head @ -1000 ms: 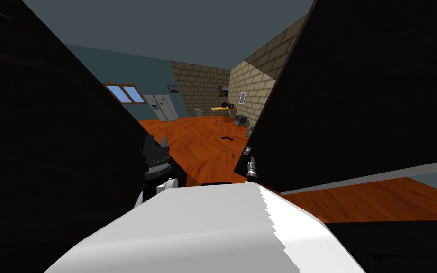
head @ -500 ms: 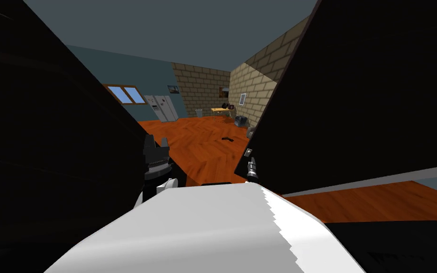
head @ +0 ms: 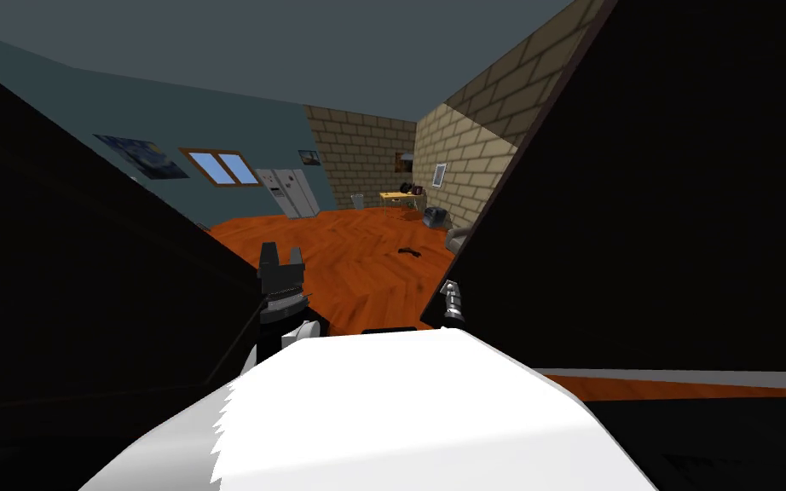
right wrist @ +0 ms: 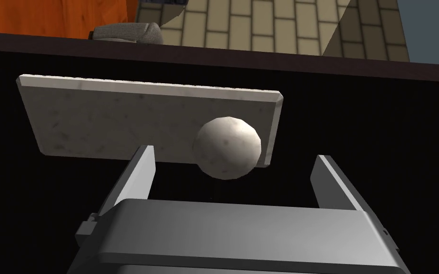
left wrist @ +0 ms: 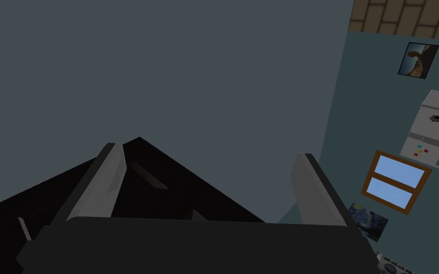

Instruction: Push the door open

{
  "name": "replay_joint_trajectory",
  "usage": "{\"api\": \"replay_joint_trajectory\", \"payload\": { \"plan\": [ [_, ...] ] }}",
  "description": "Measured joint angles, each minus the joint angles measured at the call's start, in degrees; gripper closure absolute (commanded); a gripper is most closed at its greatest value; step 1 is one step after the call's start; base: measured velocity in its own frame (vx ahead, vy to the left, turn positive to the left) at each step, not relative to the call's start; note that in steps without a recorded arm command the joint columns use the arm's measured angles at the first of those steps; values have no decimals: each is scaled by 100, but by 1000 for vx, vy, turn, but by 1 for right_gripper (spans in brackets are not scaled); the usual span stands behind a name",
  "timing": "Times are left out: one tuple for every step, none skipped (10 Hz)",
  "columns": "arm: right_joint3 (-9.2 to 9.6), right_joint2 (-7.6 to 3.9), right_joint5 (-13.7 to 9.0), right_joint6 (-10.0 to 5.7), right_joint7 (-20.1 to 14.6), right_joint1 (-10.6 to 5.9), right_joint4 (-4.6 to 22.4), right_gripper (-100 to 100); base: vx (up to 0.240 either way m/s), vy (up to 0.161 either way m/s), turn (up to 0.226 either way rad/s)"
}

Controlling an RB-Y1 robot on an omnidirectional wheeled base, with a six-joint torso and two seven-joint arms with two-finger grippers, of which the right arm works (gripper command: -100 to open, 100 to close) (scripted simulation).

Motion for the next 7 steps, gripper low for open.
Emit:
{"api": "replay_joint_trajectory", "payload": {
  "plan": [
    [-9,25,-4,-20,6,0,14,-100,80,-19,-8],
    [-10,30,-4,-31,7,6,15,100,-18,4,10],
    [-10,26,-4,-25,6,1,14,100,-30,6,6],
    [-12,21,-5,-18,6,-7,12,100,-19,3,4],
    [-9,22,-3,-13,8,-6,14,100,-11,4,1],
    [-5,26,-1,-9,10,-2,19,100,-6,4,-1],
    [-3,29,0,-6,10,2,23,100,0,0,0]
  ]
}}
